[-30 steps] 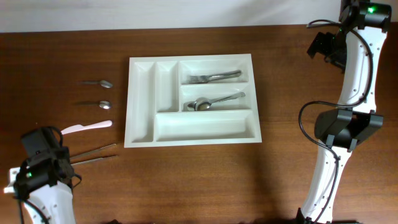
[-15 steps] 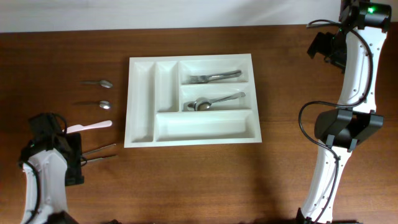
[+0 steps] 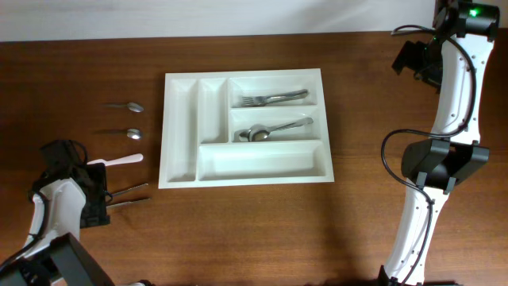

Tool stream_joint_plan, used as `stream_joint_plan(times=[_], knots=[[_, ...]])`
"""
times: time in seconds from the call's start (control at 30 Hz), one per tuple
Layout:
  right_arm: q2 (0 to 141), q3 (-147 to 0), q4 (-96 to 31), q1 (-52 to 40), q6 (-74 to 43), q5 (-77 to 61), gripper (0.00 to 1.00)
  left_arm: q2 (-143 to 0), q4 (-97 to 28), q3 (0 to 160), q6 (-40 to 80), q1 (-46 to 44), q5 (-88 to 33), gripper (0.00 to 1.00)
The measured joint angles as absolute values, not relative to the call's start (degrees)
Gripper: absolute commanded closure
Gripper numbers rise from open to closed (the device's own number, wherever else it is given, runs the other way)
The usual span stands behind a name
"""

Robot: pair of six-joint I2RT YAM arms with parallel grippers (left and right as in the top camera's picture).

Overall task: Pack container
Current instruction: 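Lower the left gripper and close it on the tongs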

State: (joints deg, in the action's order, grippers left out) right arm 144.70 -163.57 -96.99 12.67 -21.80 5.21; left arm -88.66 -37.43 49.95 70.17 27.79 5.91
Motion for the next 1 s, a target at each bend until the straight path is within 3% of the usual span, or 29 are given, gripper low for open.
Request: stream_joint_plan(times=[0.67,0.7,0.77,0.83,1.0], knots=[[144.7,-163.6,-97.0,12.7,-21.8,5.2,0.01,-96.5,-35.7,50.6,70.1,31.0,6.3,0.05],[144.7,-163.6,-97.0,12.7,-21.8,5.2,0.01,-96.7,-35.3,50.8,70.1,31.0,6.5,0.08],[144.7,-163.6,-97.0,12.7,-21.8,5.2,0.01,-97.1,-34.5,51.2,70.2,31.0,6.7,0.33],[144.7,-163.6,-97.0,12.7,-21.8,5.2,0.01,-97.5,-33.8,51.4,70.4,31.1,7.0,0.47],[144.7,-163.6,-97.0,12.7,-21.8,5.2,0.01,-97.8,-33.6,51.5,70.3,31.1,7.3,0.53]])
